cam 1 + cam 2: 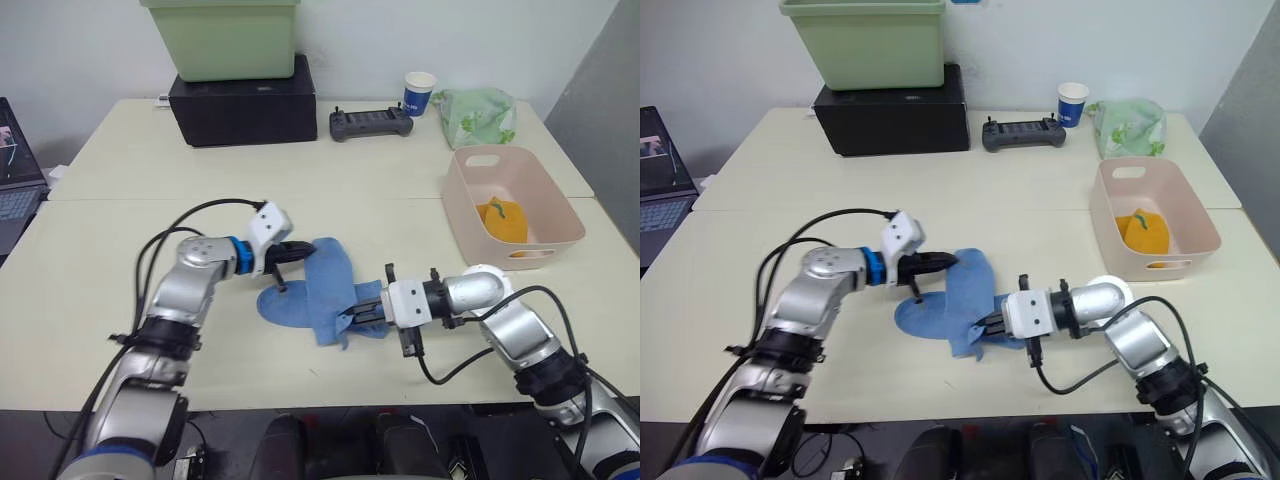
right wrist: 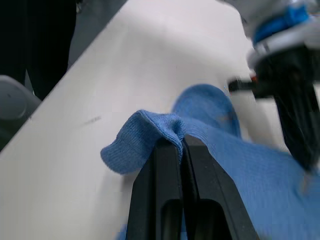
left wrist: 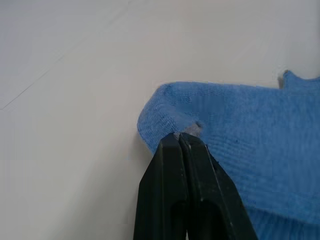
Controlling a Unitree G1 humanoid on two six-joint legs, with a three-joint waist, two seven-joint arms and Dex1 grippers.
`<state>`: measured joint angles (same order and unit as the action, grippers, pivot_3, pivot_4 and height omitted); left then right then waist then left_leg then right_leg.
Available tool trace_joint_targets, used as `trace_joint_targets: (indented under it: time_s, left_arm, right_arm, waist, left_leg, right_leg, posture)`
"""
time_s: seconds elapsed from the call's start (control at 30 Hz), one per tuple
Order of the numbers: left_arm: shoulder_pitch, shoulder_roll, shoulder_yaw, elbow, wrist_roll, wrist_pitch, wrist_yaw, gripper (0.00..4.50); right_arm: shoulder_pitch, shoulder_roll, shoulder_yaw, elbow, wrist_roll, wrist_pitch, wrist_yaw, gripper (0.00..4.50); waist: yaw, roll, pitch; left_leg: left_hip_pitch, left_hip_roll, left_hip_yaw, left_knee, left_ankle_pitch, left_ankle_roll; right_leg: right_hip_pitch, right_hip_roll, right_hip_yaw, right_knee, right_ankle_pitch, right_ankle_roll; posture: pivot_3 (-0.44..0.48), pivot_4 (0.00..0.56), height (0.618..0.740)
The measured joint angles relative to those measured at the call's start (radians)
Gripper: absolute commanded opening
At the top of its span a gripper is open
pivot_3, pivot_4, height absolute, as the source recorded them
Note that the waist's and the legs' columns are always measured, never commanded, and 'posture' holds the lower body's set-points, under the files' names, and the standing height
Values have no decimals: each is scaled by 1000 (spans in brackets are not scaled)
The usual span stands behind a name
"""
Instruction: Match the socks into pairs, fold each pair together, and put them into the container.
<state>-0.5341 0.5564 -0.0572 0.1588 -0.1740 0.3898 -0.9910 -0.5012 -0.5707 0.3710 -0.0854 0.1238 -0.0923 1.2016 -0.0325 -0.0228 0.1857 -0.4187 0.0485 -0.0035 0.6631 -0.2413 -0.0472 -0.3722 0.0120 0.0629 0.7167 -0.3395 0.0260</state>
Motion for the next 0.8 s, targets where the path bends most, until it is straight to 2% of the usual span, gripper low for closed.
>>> trace_joint_targets:
  time_s: [0.17, 0.23, 0.33, 0.4, 0.5, 0.6, 0.7, 0.8]
  left_arm:
    - [153, 8, 51, -218, -71, 152, 64, 0]
    - [197, 3, 55, -257, -87, 191, 95, 0]
    - [224, -13, 58, -274, -96, 203, 134, 577]
    - [232, -14, 61, -275, -100, 202, 153, 1126]
    - [254, -9, 86, -279, -116, 212, 172, 2021]
    - [254, 33, 131, -279, -136, 214, 168, 2990]
    - [200, 52, 136, -262, -139, 188, 136, 2990]
    - [114, 56, 88, -183, -120, 123, 88, 2990]
  right_arm:
    - [-42, 4, -12, 129, 0, -93, 43, 36]
    - [-48, 15, -11, 187, -3, -108, 56, 501]
    - [-49, 25, -11, 227, -3, -107, 66, 1321]
    - [-42, 1, -14, 224, -3, -101, 67, 1953]
    - [22, -92, -69, 172, -2, -53, 55, 2948]
    - [132, -181, -167, 56, 46, 89, 18, 2996]
    - [229, -184, -256, -101, 153, 306, -70, 2996]
    - [313, -125, -310, -272, 262, 553, -216, 2996]
  waist:
    - [2, 0, 0]
    - [3, 0, 0]
    - [3, 0, 0]
    - [4, 0, 0]
    - [7, 0, 0]
    - [6, 0, 0]
    - [5, 0, 0]
    - [2, 0, 0]
  left_leg:
    - [0, 0, -1, 0, 0, 0]
    - [0, -1, -1, 0, 0, 0]
    - [0, -1, -2, 0, 0, 0]
    - [0, -1, -2, 0, 0, 0]
    - [-1, -1, -2, 0, 0, 0]
    - [-1, -1, -4, 0, 0, 0]
    - [0, -1, -5, -1, 0, 0]
    - [0, -2, -5, -1, 0, 0]
  right_leg:
    - [1, -2, 1, -1, 0, 0]
    - [2, -2, 1, -1, 0, 0]
    - [2, -2, 0, -1, 0, 0]
    - [2, -2, 0, -1, 0, 0]
    - [2, -3, 0, -2, 0, 0]
    - [3, -3, -1, -2, 0, 0]
    - [4, -3, -2, -1, 0, 0]
    - [4, 1, -1, -1, 0, 0]
  posture:
    - [0, 150, 740]
    - [0, 150, 740]
    - [0, 150, 740]
    - [0, 150, 740]
    - [0, 150, 740]
    - [0, 150, 740]
    - [0, 150, 740]
    - [0, 150, 740]
